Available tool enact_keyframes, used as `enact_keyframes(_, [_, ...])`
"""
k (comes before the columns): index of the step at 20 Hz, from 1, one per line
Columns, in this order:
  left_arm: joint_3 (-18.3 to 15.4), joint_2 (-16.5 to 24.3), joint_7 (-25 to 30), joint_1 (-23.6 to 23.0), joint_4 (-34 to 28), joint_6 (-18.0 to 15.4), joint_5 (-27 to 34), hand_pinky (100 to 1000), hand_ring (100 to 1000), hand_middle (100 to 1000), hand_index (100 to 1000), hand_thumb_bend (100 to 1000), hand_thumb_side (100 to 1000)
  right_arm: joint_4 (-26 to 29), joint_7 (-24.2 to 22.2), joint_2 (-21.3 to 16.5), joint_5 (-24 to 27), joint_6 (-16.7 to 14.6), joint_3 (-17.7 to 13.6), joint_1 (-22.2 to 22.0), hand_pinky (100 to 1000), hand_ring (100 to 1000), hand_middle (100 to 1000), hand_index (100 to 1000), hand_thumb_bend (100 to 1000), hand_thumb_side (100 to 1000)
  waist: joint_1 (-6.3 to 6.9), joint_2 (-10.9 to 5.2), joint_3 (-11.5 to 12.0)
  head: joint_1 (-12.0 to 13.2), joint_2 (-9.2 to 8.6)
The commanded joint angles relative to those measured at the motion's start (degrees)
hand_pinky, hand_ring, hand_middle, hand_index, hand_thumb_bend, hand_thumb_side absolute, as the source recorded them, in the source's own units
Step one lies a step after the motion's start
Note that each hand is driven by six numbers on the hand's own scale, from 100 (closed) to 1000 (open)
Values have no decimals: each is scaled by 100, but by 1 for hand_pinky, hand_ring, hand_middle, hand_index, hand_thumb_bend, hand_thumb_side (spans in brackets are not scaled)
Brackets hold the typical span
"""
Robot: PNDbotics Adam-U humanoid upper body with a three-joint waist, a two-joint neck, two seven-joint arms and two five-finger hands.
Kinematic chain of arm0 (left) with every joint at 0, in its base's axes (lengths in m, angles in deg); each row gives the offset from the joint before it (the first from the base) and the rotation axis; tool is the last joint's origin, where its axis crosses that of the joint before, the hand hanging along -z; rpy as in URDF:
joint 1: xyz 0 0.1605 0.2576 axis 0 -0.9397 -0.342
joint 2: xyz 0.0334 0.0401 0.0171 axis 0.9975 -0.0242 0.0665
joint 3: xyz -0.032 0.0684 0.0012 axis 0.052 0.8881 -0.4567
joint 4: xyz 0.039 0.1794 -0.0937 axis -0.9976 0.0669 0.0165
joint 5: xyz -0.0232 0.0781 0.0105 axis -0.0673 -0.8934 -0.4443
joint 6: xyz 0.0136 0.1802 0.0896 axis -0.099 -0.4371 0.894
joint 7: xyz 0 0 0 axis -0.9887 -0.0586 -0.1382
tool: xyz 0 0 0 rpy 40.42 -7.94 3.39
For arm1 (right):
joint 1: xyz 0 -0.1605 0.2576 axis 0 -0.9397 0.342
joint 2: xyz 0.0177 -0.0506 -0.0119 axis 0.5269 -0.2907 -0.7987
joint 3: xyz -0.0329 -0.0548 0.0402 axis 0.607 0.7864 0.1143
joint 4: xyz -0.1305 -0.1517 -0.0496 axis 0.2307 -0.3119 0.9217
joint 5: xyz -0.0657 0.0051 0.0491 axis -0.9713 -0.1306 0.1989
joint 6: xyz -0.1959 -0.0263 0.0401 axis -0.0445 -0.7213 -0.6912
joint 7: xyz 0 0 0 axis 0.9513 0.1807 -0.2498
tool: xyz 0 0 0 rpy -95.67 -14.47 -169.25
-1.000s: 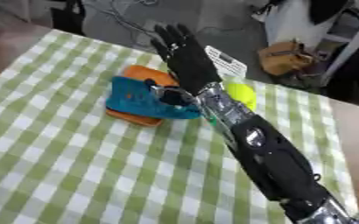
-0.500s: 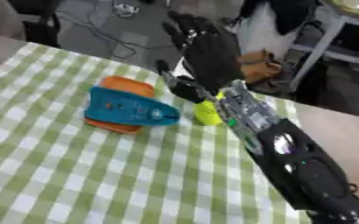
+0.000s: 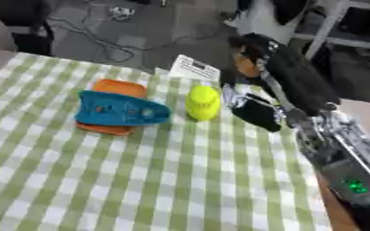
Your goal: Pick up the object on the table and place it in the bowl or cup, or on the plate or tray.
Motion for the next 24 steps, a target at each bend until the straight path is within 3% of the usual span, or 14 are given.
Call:
enact_keyframes(1, [-128, 122, -29, -59, 12, -106, -142, 684, 708, 743, 816, 181, 799, 160, 406, -19, 574, -274, -171, -138, 596, 682, 701, 842, 100, 455, 164, -166, -109, 204, 91])
enact_keyframes(7, [-142, 49, 118, -326, 175, -211, -296, 682, 694, 736, 815, 170, 822, 161, 685, 228, 1549, -471, -341, -606, 527, 607, 621, 781, 100, 484, 391, -167, -362, 399, 246])
enact_keyframes(16, [-228, 117, 268, -656, 466, -456, -489, 682, 690, 739, 824, 153, 845, 161, 894, 357, 1853, -469, -543, -1116, 505, 582, 594, 777, 100, 508, 599, -213, -613, 438, 321])
enact_keyframes(24, [-306, 66, 406, -810, 581, -526, -590, 679, 667, 726, 815, 156, 857, 161, 1015, 440, 1878, -340, -628, -1355, 496, 572, 578, 769, 100, 514, 663, -244, -702, 377, 460])
